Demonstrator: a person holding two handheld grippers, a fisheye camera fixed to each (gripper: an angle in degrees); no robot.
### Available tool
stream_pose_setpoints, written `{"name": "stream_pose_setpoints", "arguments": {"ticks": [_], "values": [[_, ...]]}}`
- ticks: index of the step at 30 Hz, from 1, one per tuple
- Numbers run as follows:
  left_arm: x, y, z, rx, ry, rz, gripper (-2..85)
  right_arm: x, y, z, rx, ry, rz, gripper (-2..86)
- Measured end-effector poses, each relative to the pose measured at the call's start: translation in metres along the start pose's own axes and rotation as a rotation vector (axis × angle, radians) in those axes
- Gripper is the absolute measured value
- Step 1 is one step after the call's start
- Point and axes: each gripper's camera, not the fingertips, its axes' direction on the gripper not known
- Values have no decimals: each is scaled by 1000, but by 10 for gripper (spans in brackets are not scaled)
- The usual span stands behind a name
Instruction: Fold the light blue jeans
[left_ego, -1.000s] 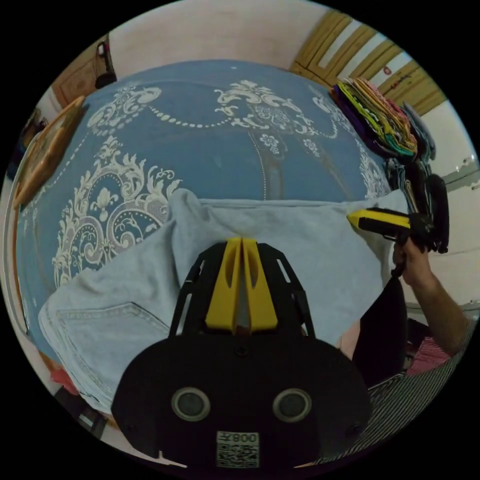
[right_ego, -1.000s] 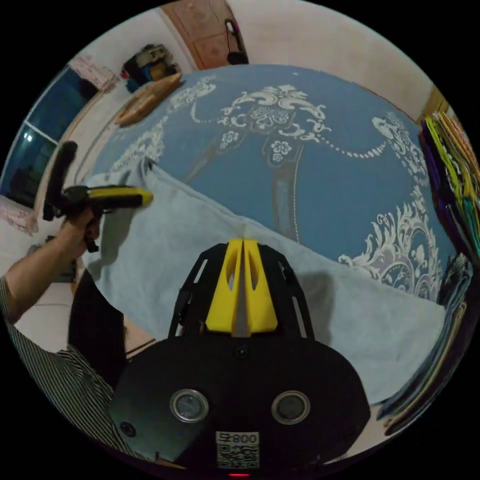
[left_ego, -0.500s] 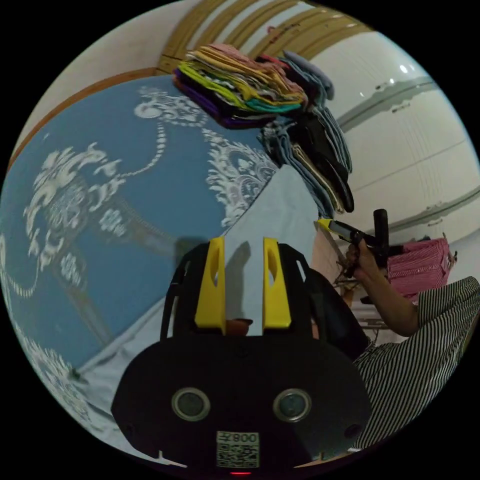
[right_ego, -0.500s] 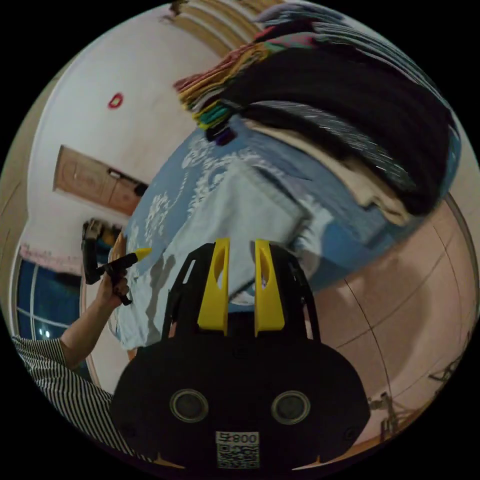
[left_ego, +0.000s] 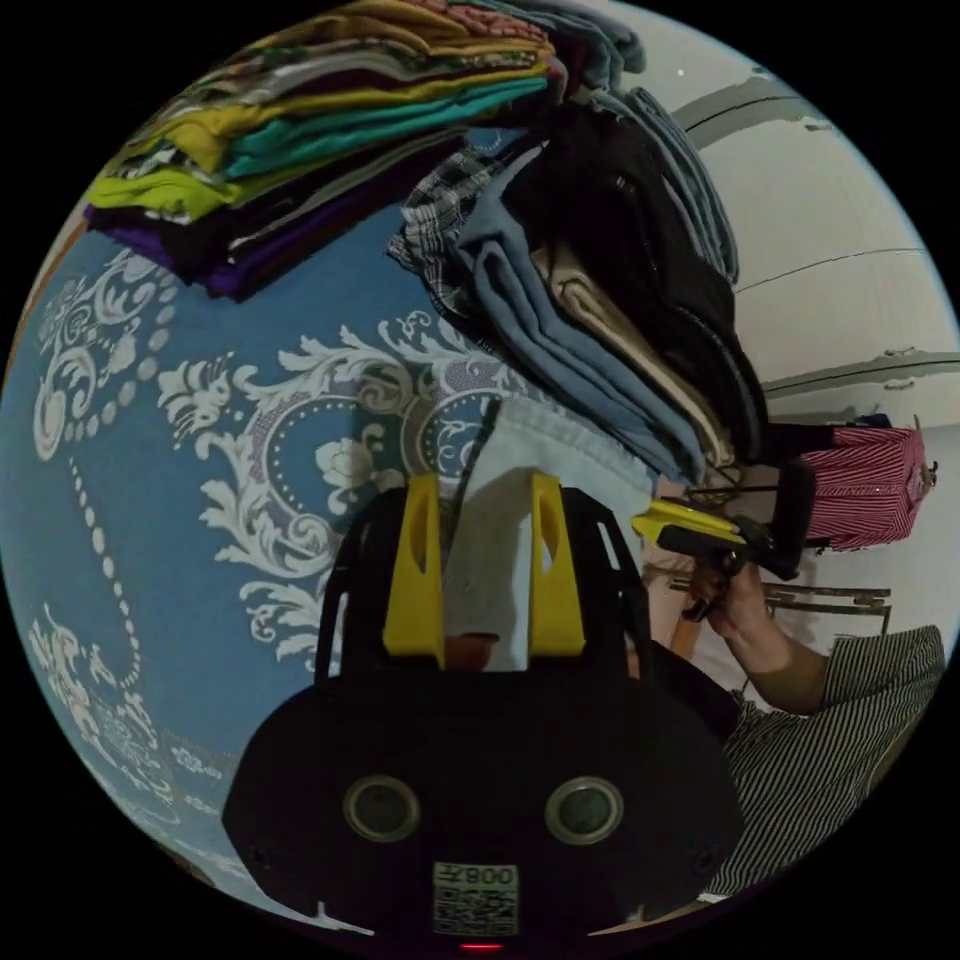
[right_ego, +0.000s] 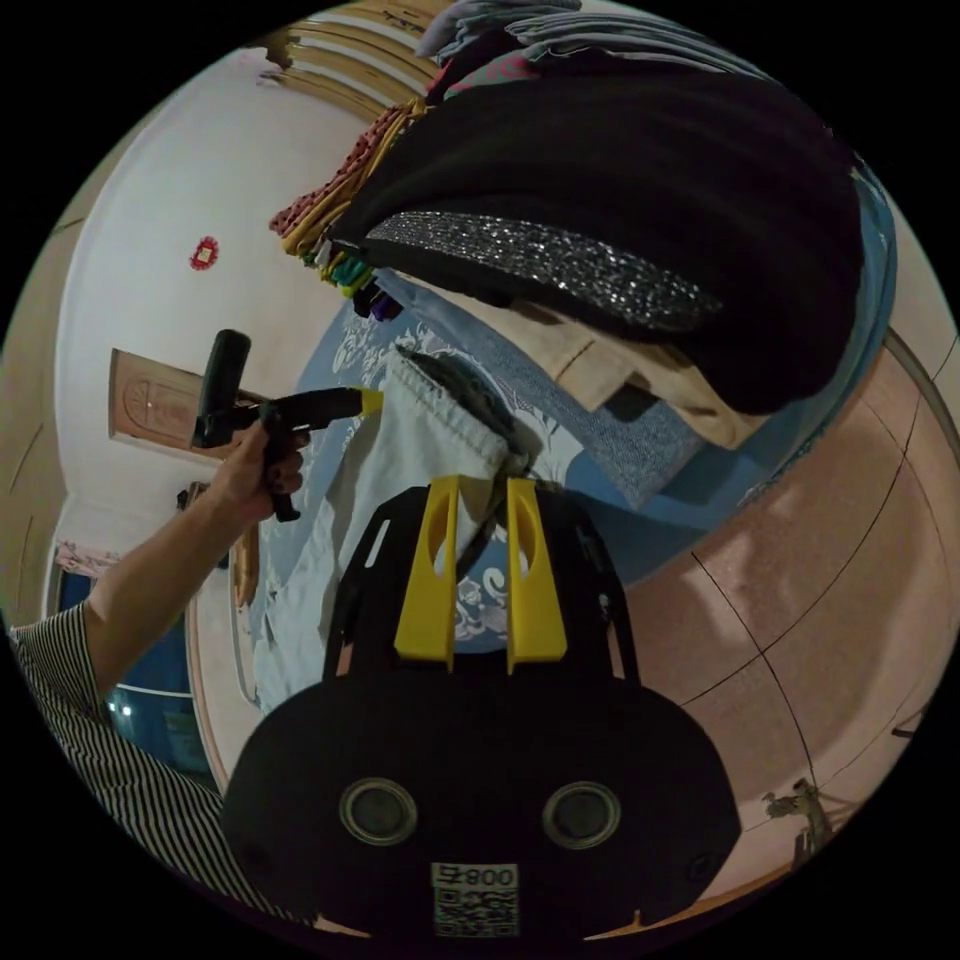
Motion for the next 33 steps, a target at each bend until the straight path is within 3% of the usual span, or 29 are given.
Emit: {"name": "stream_pose_setpoints", "arguments": {"ticks": [3, 8, 16, 21, 27, 33], "values": [[13, -14, 12, -2, -105, 52, 82, 21, 2, -8, -3, -13, -8, 75], [21, -34, 28, -15, -36, 37, 36, 52, 9, -21, 2, -59, 6, 51], [29, -46, 29, 35, -5, 22, 49, 80, 27, -47, 17, -27, 12, 57], [33, -57, 49, -55, -30, 21, 74, 83, 36, -52, 27, -8, 15, 84], [39, -56, 52, -95, -80, 32, 43, 71, 37, -45, -24, 39, -1, 72], [31, -30, 31, -19, -4, -1, 31, 71, 56, -50, -9, -96, 61, 43]]}}
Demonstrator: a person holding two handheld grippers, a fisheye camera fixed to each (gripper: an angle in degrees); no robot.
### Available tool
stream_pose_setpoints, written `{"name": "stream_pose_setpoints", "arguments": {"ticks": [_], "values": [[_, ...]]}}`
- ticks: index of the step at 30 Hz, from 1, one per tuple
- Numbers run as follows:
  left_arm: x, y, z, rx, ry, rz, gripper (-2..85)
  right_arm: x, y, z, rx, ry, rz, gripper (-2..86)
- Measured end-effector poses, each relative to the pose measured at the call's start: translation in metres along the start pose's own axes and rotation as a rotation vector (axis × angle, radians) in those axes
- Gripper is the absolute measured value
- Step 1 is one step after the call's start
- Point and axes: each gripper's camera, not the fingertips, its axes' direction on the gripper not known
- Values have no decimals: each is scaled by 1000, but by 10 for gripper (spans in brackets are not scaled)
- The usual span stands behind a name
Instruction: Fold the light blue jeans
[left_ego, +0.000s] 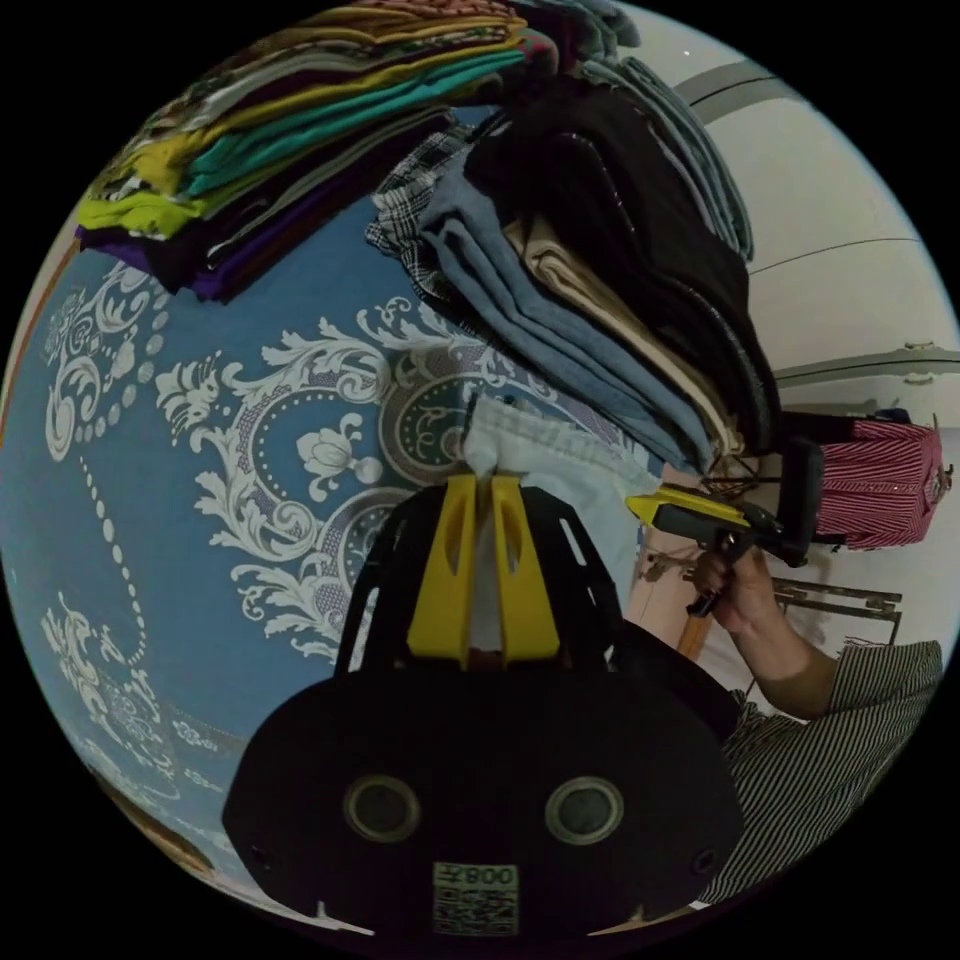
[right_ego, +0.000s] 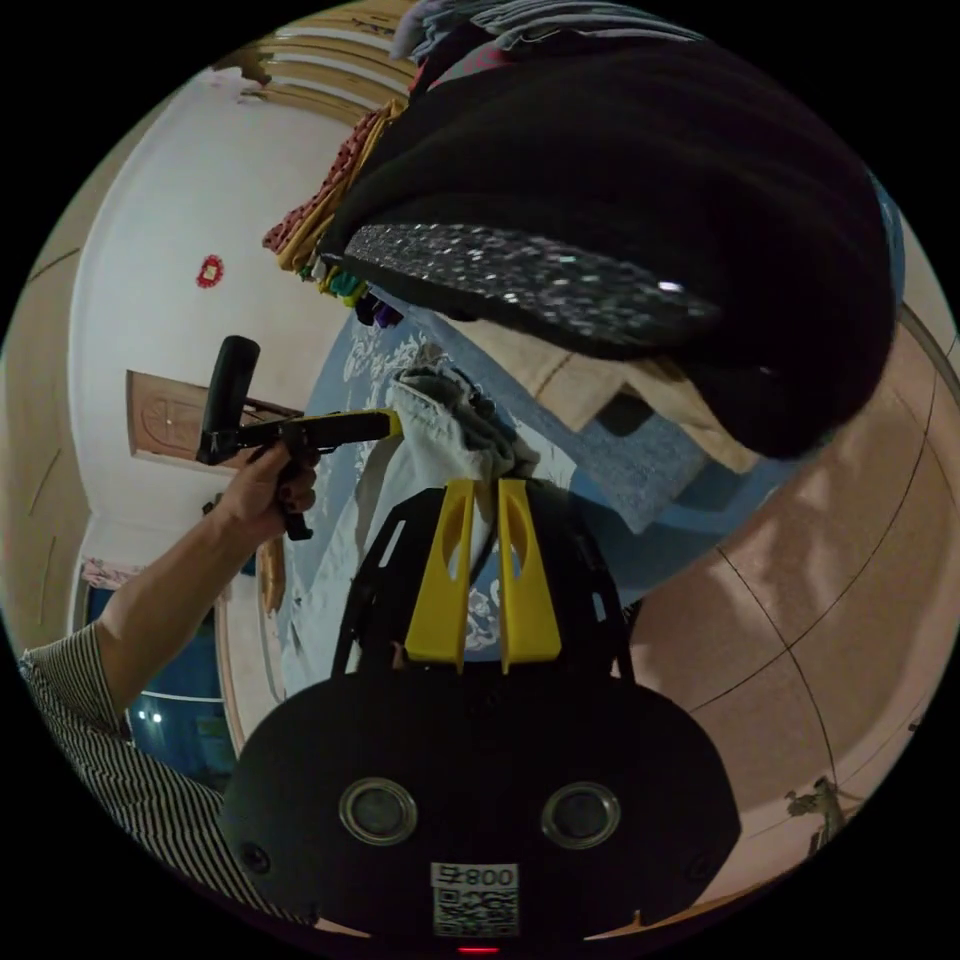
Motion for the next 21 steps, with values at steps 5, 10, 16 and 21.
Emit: {"name": "stream_pose_setpoints", "arguments": {"ticks": [5, 10, 16, 21], "values": [[-4, 42, -42, 116, 76, 31, 28, -30, 20, -13, 48, -71, -79, 36], [-9, 95, -86, 233, 138, 59, 26, -84, 46, -25, 84, -149, -209, 35], [-20, 188, -139, 386, 193, 60, 26, -172, 84, -20, 66, -233, -407, 35], [-38, 283, -168, 484, 211, 3, 25, -250, 122, 9, -18, -278, -571, 34]]}}
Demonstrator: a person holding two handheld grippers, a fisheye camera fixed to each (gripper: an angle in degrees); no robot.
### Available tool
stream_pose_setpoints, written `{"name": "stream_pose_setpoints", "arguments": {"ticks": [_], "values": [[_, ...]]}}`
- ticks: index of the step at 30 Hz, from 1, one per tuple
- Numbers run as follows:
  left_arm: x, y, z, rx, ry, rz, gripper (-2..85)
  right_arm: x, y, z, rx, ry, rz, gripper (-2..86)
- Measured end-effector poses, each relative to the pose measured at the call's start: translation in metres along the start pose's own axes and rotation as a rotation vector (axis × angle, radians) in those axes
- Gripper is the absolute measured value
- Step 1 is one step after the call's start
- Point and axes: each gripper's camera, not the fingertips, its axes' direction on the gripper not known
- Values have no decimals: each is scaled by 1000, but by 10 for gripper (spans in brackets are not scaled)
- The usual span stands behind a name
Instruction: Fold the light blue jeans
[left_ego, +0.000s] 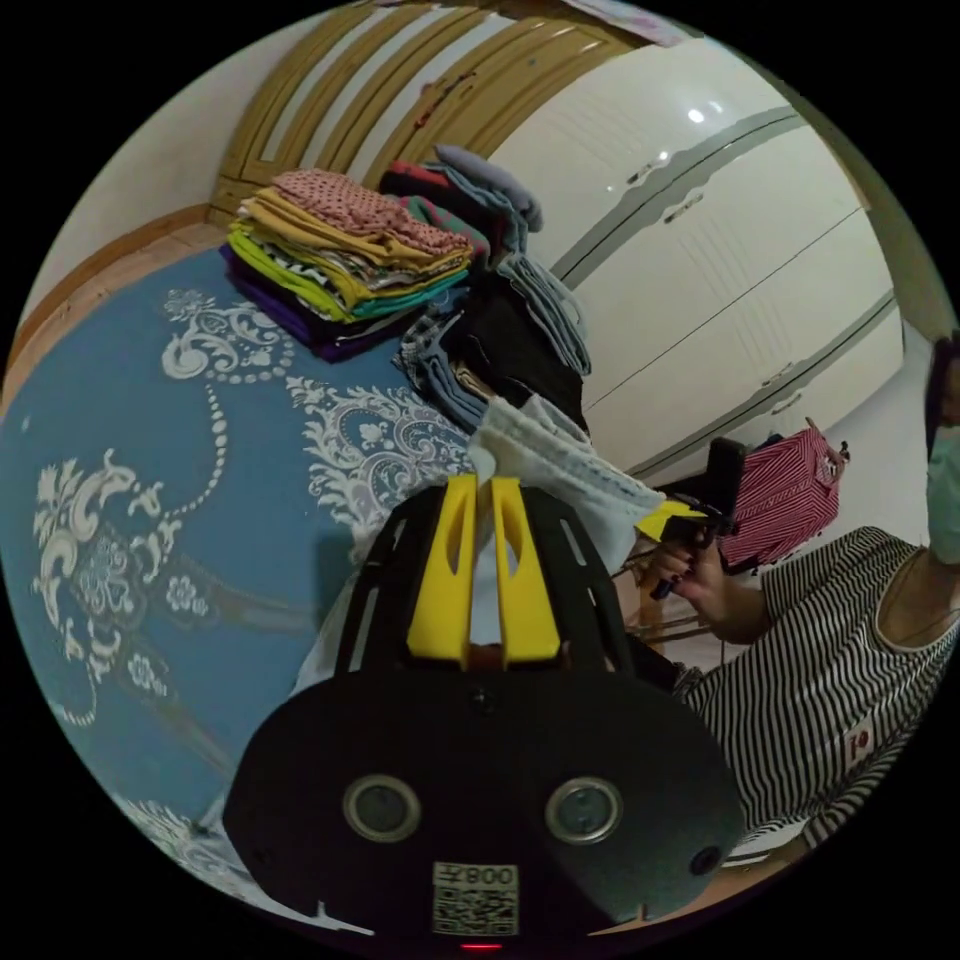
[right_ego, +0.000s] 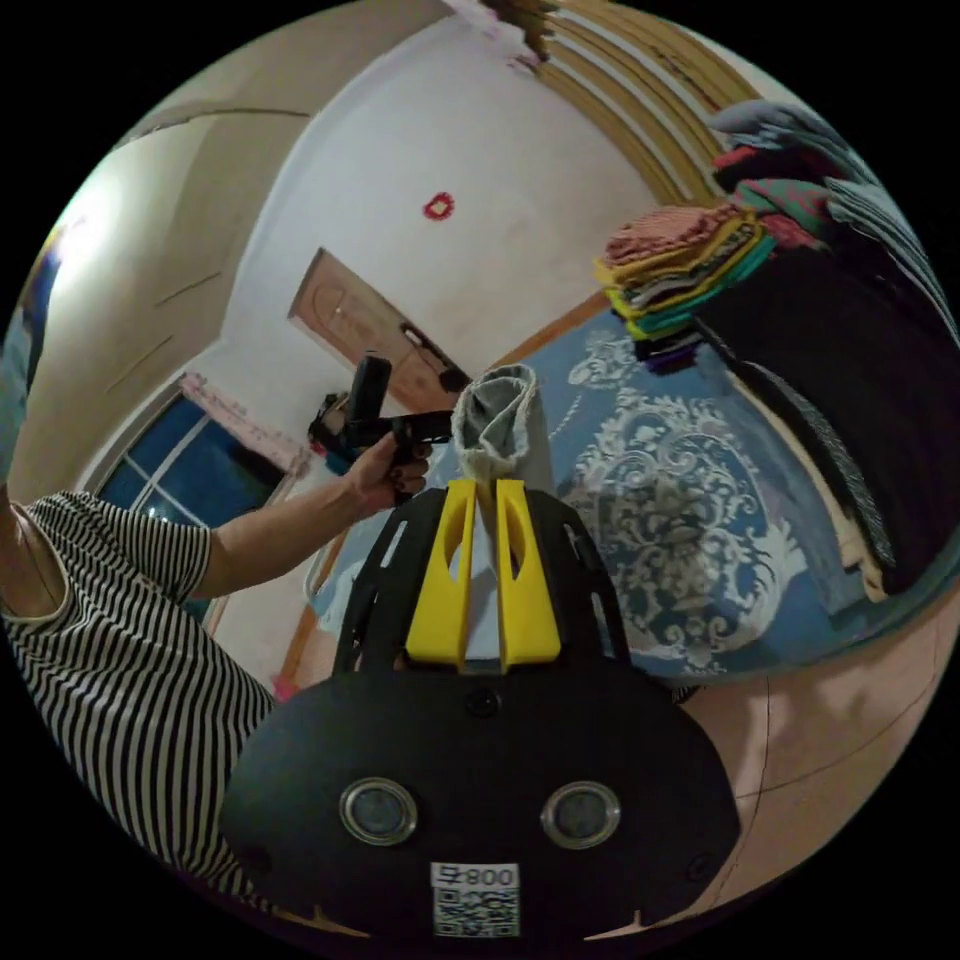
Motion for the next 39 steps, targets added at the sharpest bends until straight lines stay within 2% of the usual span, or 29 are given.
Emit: {"name": "stream_pose_setpoints", "arguments": {"ticks": [5, 9, 12, 14, 19, 26, 30, 35, 37, 39], "values": [[-19, 90, -69, 83, -20, -136, 23, -72, 1, 75, -157, -67, -118, 34], [-32, 147, -101, 76, -60, -231, 21, -123, 10, 147, -292, -79, -187, 35], [-44, 194, -118, 5, -157, -342, 17, -151, 20, 201, -406, -41, -257, 35], [-53, 234, -133, -32, -275, -492, 11, -160, 27, 234, -496, -22, -261, 35], [-46, 294, -164, 47, -284, -640, 5, -179, 43, 311, -693, 50, -305, 38], [20, 293, -139, 9, -191, -447, 5, -191, 28, 347, -695, 2, -252, 37], [39, 297, -145, 90, -185, -454, 10, -202, 15, 356, -649, -21, -260, 36], [47, 325, -149, 36, -314, -603, 33, -194, 19, 386, -730, -3, -245, 41], [55, 329, -149, 41, -280, -590, 40, -191, 13, 389, -708, -34, -212, 44], [63, 331, -140, -36, -333, -576, 35, -191, 7, 391, -705, -37, -210, 44]]}}
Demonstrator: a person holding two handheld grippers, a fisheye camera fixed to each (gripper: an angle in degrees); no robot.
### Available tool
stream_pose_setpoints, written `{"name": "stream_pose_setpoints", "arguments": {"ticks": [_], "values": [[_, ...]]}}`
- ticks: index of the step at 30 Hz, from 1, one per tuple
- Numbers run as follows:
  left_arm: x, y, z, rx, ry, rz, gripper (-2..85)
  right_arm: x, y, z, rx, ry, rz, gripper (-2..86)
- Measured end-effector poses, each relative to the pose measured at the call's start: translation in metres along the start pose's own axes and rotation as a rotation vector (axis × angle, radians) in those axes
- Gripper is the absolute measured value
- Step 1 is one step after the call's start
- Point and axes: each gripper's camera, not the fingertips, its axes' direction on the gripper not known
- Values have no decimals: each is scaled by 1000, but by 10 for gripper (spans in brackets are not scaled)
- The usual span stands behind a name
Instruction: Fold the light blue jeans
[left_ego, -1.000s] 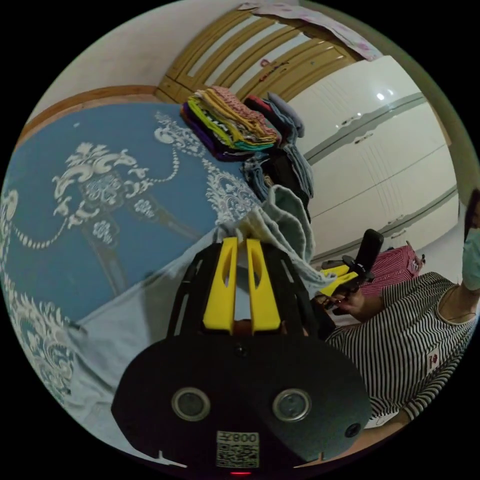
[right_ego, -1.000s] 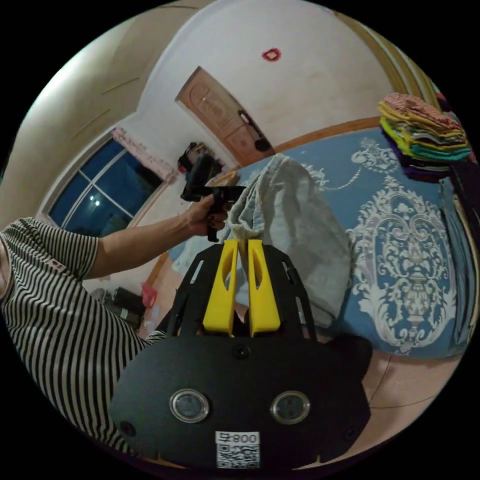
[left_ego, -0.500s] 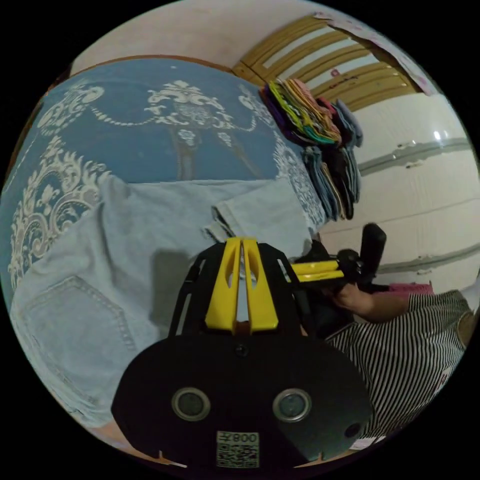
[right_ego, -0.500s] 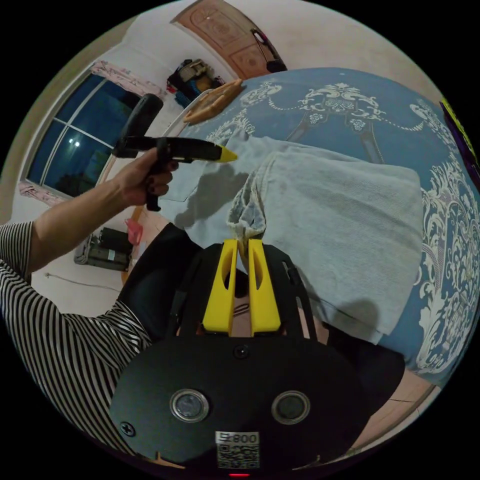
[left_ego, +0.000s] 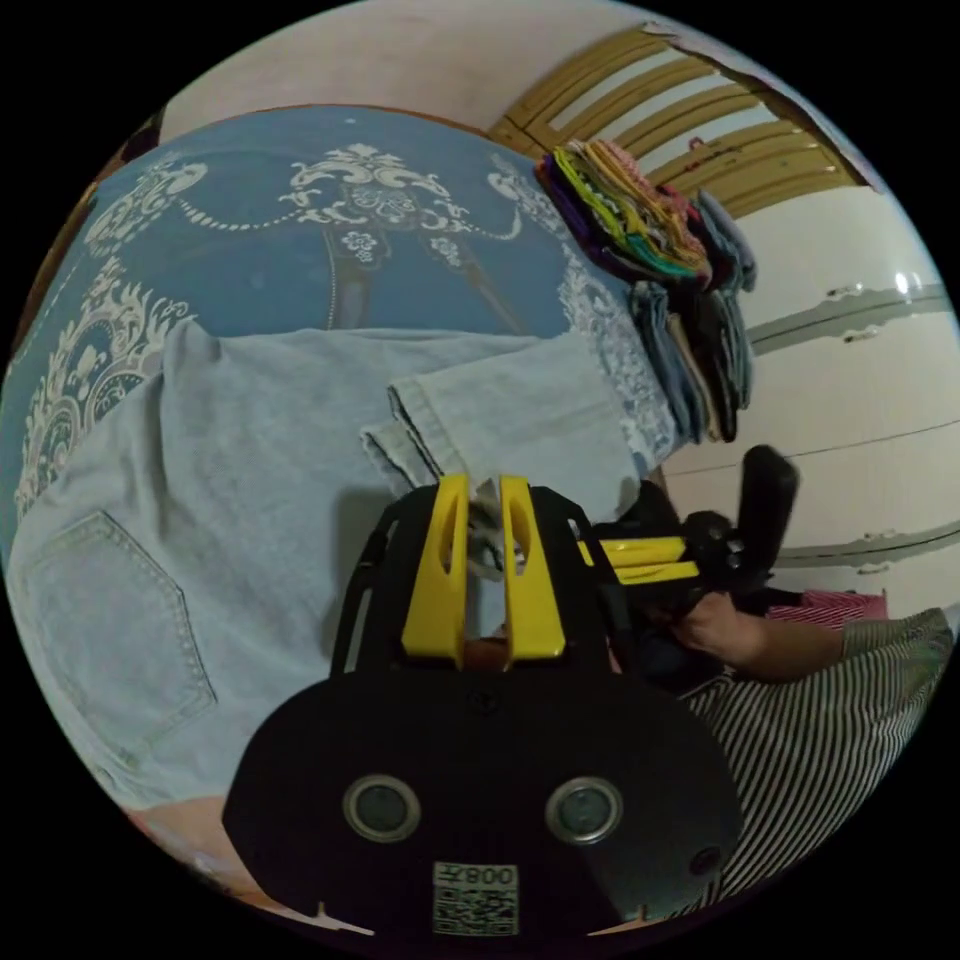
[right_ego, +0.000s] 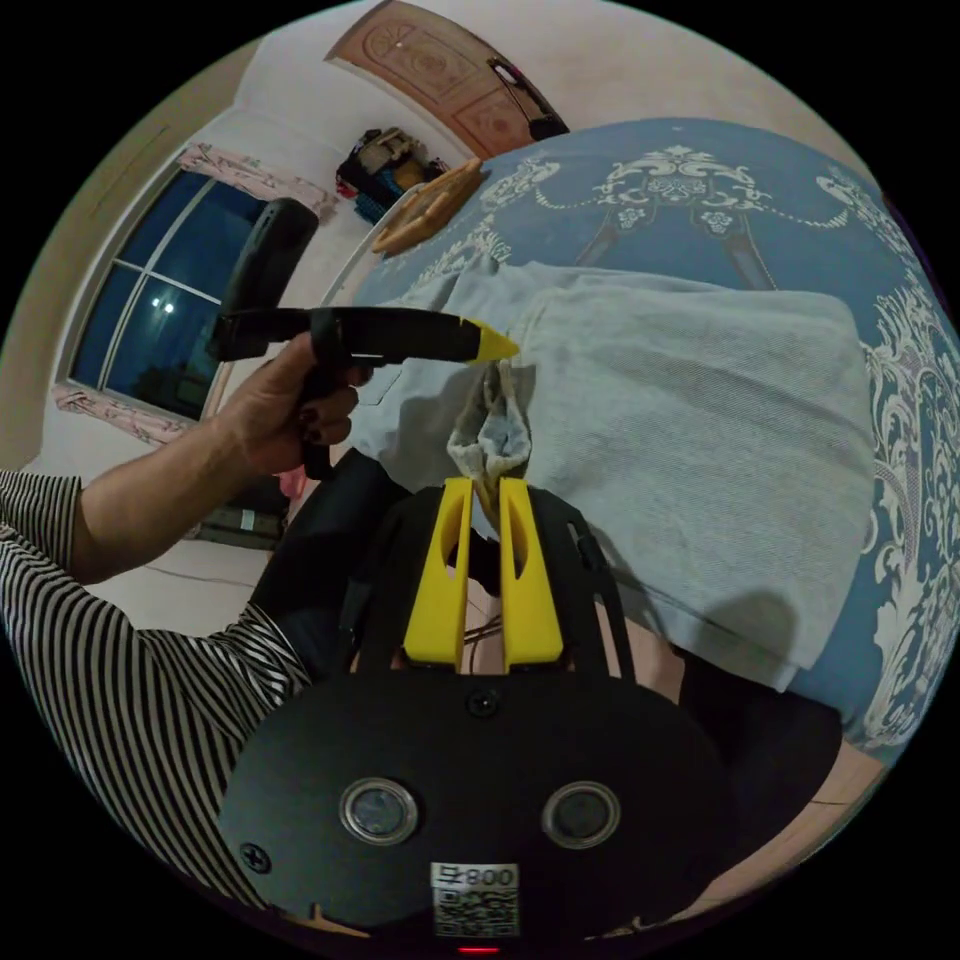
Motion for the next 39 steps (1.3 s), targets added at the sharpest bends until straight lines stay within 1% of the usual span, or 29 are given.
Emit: {"name": "stream_pose_setpoints", "arguments": {"ticks": [1, 2, 5, 8, 10, 11, 13, 16, 17, 19, 21, 23, 24, 27, 30, 33, 35, 37, 39], "values": [[5, 4, 6, -53, -80, 17, 29, 2, -3, -2, -4, 1, 5, 44], [8, 8, 9, -72, -114, 34, 23, 3, -5, -4, -3, -2, 7, 44], [12, 19, 3, -63, -100, 8, 13, 12, -6, -23, 35, -35, 35, 44], [32, 35, -11, -8, -118, 61, 6, 30, 4, -62, 155, -23, 96, 51], [47, 46, -15, 7, -107, 109, 4, 54, 15, -94, 253, 45, 192, 65], [53, 52, -10, -24, -123, 134, 3, 62, 18, -100, 270, 61, 223, 70], [58, 61, 3, -87, -173, 157, 3, 97, 22, -115, 310, 78, 359, 91], [67, 72, -8, -53, -148, 106, 3, 126, 13, -112, 278, -26, 426, 103], [77, 78, -17, -11, -160, 135, 3, 129, 10, -110, 264, -38, 429, 103], [93, 87, -24, 17, -169, 179, 3, 137, -1, -102, 203, -42, 440, 104], [104, 96, -21, -7, -192, 196, 3, 142, -7, -97, 166, -32, 456, 102], [108, 108, 2, -118, -274, 203, 4, 147, -13, -94, 142, -41, 468, 93], [110, 111, 2, -92, -281, 208, 4, 149, -18, -93, 128, -50, 474, 86], [118, 122, -6, -84, -267, 170, 7, 151, -32, -93, 88, -32, 467, 69], [126, 141, -20, -25, -266, 168, 15, 149, -42, -98, 93, -52, 446, 47], [139, 162, -34, 51, -180, 180, 41, 147, -49, -104, 131, -109, 456, 34], [159, 178, -42, 108, -84, 252, 85, 144, -55, -107, 151, -139, 454, 30], [179, 187, -42, 116, -42, 318, 116, 135, -65, -112, 176, -170, 436, 27], [202, 193, -38, 116, -57, 399, 132, 126, -74, -115, 194, -198, 415, 26]]}}
